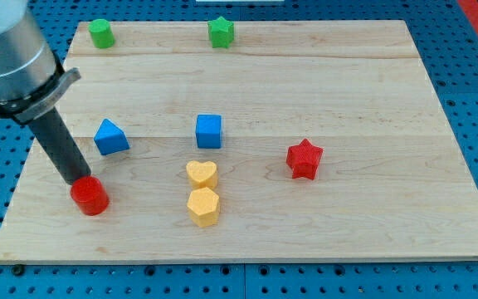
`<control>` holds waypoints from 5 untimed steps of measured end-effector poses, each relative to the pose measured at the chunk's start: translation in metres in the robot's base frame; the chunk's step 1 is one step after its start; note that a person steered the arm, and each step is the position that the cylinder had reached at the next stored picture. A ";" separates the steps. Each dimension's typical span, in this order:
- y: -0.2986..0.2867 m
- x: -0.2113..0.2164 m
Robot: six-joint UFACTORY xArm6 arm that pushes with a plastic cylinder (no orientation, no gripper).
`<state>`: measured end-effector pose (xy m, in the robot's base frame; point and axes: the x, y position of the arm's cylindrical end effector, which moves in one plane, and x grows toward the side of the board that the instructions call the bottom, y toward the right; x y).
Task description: Place your arm parallel top right to green circle
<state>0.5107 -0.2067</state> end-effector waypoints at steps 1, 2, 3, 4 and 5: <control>-0.050 -0.051; -0.080 -0.135; -0.051 -0.210; 0.036 -0.269; 0.048 -0.318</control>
<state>0.1927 -0.1587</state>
